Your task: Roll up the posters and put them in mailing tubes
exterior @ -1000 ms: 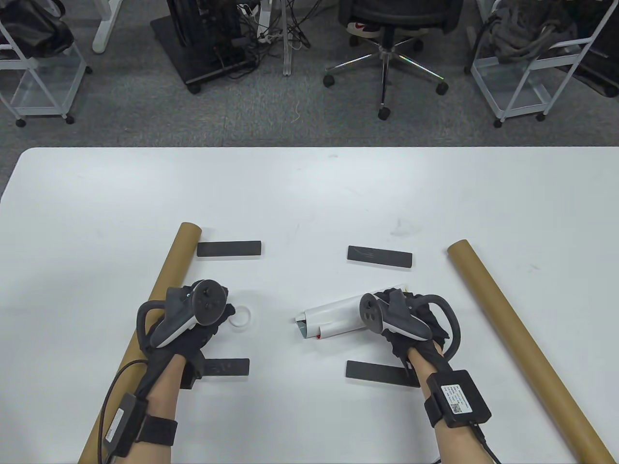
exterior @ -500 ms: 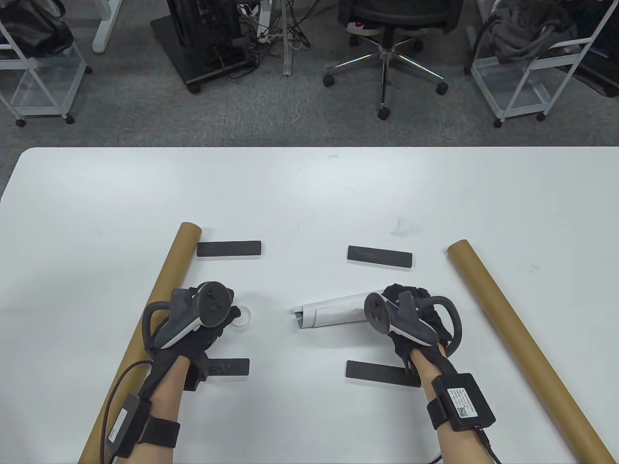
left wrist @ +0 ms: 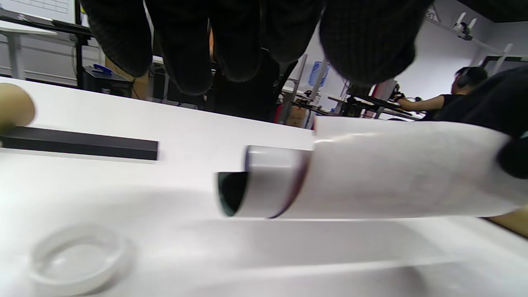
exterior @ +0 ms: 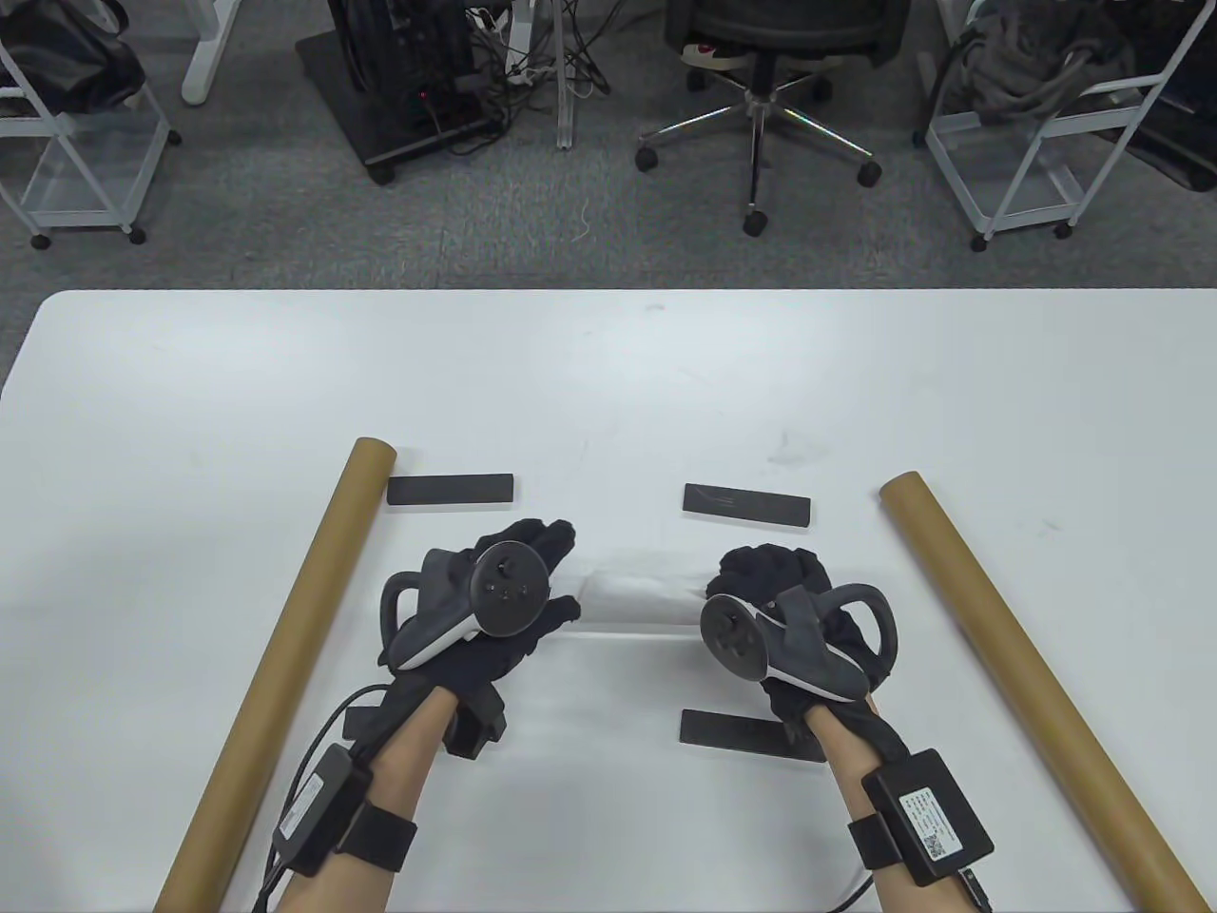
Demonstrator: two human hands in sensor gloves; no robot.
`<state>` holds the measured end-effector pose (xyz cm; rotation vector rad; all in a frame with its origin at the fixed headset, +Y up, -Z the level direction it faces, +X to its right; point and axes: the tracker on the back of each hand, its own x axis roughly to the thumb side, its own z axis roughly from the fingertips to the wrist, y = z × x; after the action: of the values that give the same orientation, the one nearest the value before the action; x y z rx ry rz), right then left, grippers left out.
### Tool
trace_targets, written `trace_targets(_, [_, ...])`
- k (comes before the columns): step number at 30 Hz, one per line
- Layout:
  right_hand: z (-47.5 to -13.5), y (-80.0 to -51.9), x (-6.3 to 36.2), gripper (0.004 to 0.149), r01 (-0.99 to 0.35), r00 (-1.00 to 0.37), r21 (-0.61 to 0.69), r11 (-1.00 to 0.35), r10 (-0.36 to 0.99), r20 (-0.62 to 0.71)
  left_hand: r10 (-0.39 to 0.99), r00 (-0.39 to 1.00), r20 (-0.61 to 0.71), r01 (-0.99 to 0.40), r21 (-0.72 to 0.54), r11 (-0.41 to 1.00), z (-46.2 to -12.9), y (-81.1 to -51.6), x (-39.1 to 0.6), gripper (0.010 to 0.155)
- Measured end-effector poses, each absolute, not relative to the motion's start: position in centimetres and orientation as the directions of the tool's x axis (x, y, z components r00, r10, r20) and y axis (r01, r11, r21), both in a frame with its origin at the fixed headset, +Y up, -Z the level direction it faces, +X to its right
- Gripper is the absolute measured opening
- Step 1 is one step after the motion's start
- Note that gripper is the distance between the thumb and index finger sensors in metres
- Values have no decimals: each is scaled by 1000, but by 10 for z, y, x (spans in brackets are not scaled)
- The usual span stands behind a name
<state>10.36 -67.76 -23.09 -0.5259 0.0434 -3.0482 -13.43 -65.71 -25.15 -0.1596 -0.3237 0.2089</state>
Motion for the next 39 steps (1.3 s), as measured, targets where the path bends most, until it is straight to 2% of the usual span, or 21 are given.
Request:
trace_targets(9, [-218, -669, 82, 38, 47, -905, -90, -995, -80, 418, 175, 904, 391, -91, -223, 971, -252, -656, -100, 70])
trace_targets(13, [-218, -667, 75, 38, 44, -893, -113, -993, -89, 441, 158, 903, 401, -53, -261, 964, -253, -660, -98, 58])
trace_targets(16, [-221, -668, 73, 38, 16, -894, -97, -995, -58, 443, 164, 905, 392, -93, -195, 976, -253, -661, -102, 41])
trace_targets(21, [-230, -669, 75, 40, -69, -901, -70, -995, 32, 433, 194, 902, 386, -177, -81, 981, -250, -656, -116, 39])
trace_targets(27, [-236, -673, 76, 58, -139, -894, -43, -989, 107, 436, 206, 898, 389, -231, 17, 973, -244, -656, -127, 39])
trace_targets(34, [-233, -681, 73, 62, -49, -904, -33, -998, 30, 426, 106, 900, 424, -155, 82, 985, -235, -661, -124, 39])
trace_targets(36, [-232, -682, 75, 59, -97, -902, -40, -994, 71, 425, 75, 901, 428, -130, 100, 986, -232, -661, -122, 39])
trace_targets(39, [-228, -683, 75, 55, -53, -912, -81, -995, 15, 409, 38, 905, 425, -106, 137, 985, -229, -661, -122, 39])
